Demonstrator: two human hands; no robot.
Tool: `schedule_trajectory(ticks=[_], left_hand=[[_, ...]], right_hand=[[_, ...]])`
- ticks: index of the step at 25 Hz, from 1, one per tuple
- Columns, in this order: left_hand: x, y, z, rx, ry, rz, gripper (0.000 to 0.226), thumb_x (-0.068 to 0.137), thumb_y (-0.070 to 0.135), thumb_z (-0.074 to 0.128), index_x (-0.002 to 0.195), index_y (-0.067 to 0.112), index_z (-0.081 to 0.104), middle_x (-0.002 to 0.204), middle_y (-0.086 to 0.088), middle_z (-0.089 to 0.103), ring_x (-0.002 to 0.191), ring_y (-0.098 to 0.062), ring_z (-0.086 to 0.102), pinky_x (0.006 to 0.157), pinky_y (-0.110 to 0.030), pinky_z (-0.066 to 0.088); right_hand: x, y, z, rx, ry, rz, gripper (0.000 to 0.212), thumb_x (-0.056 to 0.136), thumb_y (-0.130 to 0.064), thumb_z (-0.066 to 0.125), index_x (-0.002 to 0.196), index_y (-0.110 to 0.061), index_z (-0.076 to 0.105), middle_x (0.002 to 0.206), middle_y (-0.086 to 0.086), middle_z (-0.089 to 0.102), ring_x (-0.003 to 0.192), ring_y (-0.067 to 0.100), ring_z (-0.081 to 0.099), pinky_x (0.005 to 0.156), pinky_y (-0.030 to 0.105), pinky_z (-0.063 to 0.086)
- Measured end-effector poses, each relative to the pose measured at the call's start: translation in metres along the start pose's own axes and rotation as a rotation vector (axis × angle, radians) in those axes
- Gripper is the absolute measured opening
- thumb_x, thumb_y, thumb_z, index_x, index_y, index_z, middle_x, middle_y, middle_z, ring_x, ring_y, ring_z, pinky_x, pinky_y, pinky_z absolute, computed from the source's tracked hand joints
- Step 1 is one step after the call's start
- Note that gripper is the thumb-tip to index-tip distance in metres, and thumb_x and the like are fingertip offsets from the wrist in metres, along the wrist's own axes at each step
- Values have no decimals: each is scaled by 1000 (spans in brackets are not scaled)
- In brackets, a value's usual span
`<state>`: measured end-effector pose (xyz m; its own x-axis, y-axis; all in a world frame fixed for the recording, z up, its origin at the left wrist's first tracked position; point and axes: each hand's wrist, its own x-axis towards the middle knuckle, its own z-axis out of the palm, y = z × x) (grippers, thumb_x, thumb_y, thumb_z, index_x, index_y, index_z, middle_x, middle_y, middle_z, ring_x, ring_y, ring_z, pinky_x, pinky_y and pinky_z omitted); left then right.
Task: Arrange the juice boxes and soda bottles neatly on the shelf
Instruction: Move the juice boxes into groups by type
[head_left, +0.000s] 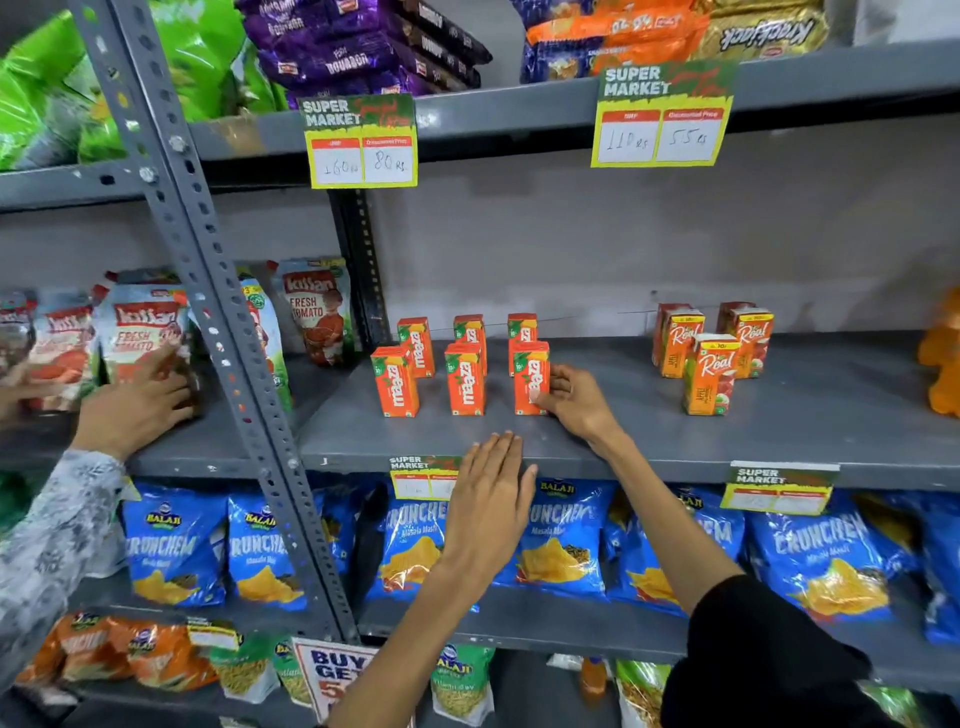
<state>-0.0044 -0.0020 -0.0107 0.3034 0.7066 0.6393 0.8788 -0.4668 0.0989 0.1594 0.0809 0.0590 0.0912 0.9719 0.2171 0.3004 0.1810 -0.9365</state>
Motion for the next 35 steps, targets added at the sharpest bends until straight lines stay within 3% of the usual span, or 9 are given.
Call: schedule_trajectory(ticks=[3, 6, 11, 18, 22, 25, 29, 32, 35], left_hand=[[-1, 5, 1, -9, -6, -21, 55, 106, 39, 30, 137, 3, 57, 141, -13, 60, 134, -27, 52, 117, -46, 36], [-2, 23, 5, -45, 28, -35, 55, 104, 39, 32, 136, 3, 58, 140, -13, 60, 134, -28, 52, 117, -47, 36], [14, 97, 24, -119, 14, -28, 53, 103, 39, 35, 131, 3, 61, 136, -14, 64, 128, -29, 57, 117, -45, 36], [51, 248, 47, -217, 1, 74, 49, 101, 38, 39, 121, 3, 67, 123, -15, 71, 117, -31, 64, 110, -46, 43], [64, 305, 59, -232, -35, 105, 54, 100, 39, 35, 122, 2, 66, 126, -16, 69, 118, -33, 63, 111, -47, 41], [67, 328, 66, -204, -74, 119, 56, 102, 40, 33, 128, 1, 63, 131, -16, 66, 123, -32, 61, 113, -47, 39], [72, 338, 74, -184, -123, 120, 47, 105, 34, 42, 135, 2, 58, 139, -16, 61, 130, -31, 55, 116, -44, 35], [75, 339, 80, -147, -142, 113, 46, 106, 34, 42, 136, 2, 57, 140, -16, 60, 133, -30, 53, 117, -43, 34], [74, 339, 85, -116, -142, 114, 46, 106, 33, 42, 136, 3, 58, 140, -16, 60, 133, -30, 53, 117, -43, 34]], right_hand=[[-20, 1, -16, 102, 13, 11, 64, 84, -3, 72, 141, 0, 42, 129, 16, 61, 118, 26, 61, 97, 32, 52], [-47, 5, -49, 160, 57, -35, 46, 87, -1, 68, 131, -1, 55, 115, 15, 67, 101, 19, 66, 80, 17, 56], [-83, 27, -145, 238, 121, -88, 15, 92, 1, 61, 105, 0, 67, 83, 10, 73, 69, 10, 72, 72, 23, 59], [-126, 87, -325, 139, 482, -62, 17, 99, -11, 53, 89, -9, 67, 78, 16, 70, 60, 8, 71, 63, 21, 60], [-128, 116, -406, 33, 844, -48, 14, 95, -22, 59, 102, -10, 60, 87, 18, 69, 75, 28, 70, 72, 42, 59], [-122, 121, -445, -136, 949, -13, 29, 95, -18, 58, 119, -5, 49, 111, 19, 64, 99, 31, 64, 81, 35, 49], [-104, 125, -473, -272, 788, 127, 48, 95, -13, 57, 136, 1, 38, 139, 24, 49, 128, 37, 48, 103, 41, 39], [-91, 127, -481, -302, 639, 142, 62, 87, -33, 63, 136, -2, 41, 137, 20, 53, 127, 38, 52, 103, 45, 42], [-85, 124, -476, -354, 632, 145, 62, 85, -24, 72, 134, -4, 39, 136, 20, 56, 125, 39, 54, 102, 45, 43]])
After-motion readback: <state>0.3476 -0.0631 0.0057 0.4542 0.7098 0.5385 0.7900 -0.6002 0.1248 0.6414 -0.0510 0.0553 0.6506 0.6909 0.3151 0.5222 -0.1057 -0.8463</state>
